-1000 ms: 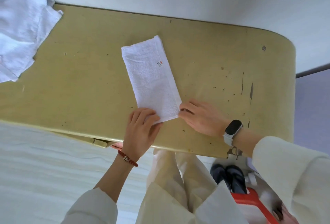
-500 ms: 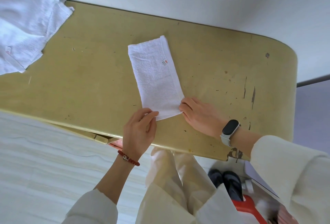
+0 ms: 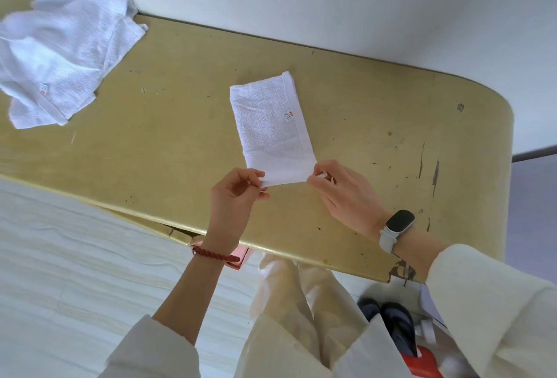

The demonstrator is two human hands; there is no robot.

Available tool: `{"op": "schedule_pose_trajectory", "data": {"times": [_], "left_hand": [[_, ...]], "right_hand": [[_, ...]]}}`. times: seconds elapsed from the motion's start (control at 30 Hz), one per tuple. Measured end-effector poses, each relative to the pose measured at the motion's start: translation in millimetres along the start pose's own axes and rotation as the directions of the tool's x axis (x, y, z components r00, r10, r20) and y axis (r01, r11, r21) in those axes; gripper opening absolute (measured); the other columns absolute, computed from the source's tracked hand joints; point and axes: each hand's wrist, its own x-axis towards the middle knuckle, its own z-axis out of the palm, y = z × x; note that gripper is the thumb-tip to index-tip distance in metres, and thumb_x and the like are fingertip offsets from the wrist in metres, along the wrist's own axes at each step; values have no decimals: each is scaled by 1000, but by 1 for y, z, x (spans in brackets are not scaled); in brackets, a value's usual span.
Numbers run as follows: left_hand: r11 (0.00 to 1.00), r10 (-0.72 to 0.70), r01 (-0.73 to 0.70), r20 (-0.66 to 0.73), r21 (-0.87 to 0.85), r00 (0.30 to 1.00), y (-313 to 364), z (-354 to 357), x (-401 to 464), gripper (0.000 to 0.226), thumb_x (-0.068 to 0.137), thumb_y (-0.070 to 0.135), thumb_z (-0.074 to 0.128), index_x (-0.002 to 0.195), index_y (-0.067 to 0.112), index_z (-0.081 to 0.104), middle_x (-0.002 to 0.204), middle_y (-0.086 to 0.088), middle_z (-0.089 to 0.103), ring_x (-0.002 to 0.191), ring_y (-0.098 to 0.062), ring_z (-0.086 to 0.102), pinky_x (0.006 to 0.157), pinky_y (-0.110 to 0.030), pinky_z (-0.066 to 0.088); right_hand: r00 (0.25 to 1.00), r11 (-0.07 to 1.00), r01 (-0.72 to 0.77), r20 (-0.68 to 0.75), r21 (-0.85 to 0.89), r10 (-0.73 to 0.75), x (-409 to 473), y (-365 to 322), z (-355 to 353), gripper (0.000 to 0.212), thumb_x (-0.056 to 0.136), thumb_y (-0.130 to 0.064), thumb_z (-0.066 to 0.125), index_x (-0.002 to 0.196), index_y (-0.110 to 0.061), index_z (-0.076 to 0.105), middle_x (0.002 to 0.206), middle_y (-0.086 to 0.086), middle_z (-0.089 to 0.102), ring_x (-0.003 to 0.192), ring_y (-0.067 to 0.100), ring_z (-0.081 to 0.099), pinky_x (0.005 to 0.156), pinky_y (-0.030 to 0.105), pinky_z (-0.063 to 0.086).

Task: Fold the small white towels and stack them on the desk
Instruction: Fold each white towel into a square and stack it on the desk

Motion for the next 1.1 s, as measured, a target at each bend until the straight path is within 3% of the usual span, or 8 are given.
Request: {"op": "schedule_pose_trajectory", "data": {"times": [0.17, 0.33, 0.47, 0.63, 0.77, 0.93, 1.0, 1.1], "left_hand": [[957, 144, -162, 89, 240, 986, -2, -5, -6, 34, 79, -14, 58, 72, 19, 63, 95, 8, 57, 80, 0, 58, 69, -16, 53], [616, 534, -565, 235, 549, 812, -16, -13, -7, 11, 82, 2, 55, 83, 6, 65, 96, 4, 57, 82, 2, 55, 68, -9, 46], [520, 571, -578, 247, 629, 783, -23, -20, -9, 19, 86, 12, 48, 82, 4, 66, 98, -3, 67, 78, -9, 56, 64, -13, 46], [445, 614, -607, 269, 658, 742, -22, -26, -12, 16, 83, 14, 50, 81, 9, 66, 87, 3, 69, 77, -7, 54, 55, -17, 47], [554, 533, -499, 176, 666, 827, -16, -29, -5, 26, 80, 31, 51, 98, 18, 66, 77, 22, 55, 86, -2, 51, 61, -15, 45], [825, 254, -254, 71, 504, 965, 0, -26, 12, 8, 85, 16, 63, 82, 23, 61, 83, 21, 55, 82, 3, 56, 75, -10, 41], [893, 149, -167, 75, 419, 986, 9, -23, 23, 18, 88, 13, 59, 78, 27, 52, 79, 17, 59, 77, 12, 56, 67, -4, 38], [934, 107, -120, 55, 336, 993, 22, -17, 47, 19, 92, 13, 51, 78, 27, 48, 66, 6, 55, 54, 0, 46, 51, -12, 34]], "right_hand": [[999, 998, -32, 24, 47, 31, 4, -1, -1, 51, 63, 17, 62, 99, -11, 41, 93, 14, 51, 60, 21, 45, 50, 21, 30], [1000, 999, -18, 19, 36, 18, 4, -4, -2, 46, 64, 14, 68, 95, -9, 43, 85, 13, 59, 55, 24, 51, 45, 21, 31], [996, 997, 76, -55, -11, -76, 6, -1, -7, 16, 79, 1, 49, 84, -12, 41, 77, 9, 59, 55, 23, 50, 43, 28, 39], [982, 981, 182, -42, -68, -185, 7, -1, -9, 12, 83, -3, 48, 81, -14, 43, 74, 1, 62, 63, 20, 53, 59, 26, 36], [995, 997, 75, -61, -21, -77, 9, -4, -15, 6, 83, -9, 49, 86, -13, 51, 69, -2, 65, 74, 14, 52, 64, 27, 42], [996, 997, -77, -39, 17, 78, 20, -8, -23, 16, 84, -14, 49, 91, -9, 62, 75, -2, 66, 75, 11, 55, 71, 28, 43], [984, 982, -174, -15, 73, 176, 33, -9, -26, 18, 86, -12, 47, 90, -7, 65, 75, -3, 63, 72, 7, 52, 69, 24, 41], [872, 811, -472, 52, 345, 486, 63, -8, -28, 17, 90, -4, 50, 98, -8, 64, 83, -10, 54, 78, -1, 49, 72, 9, 37]]}}
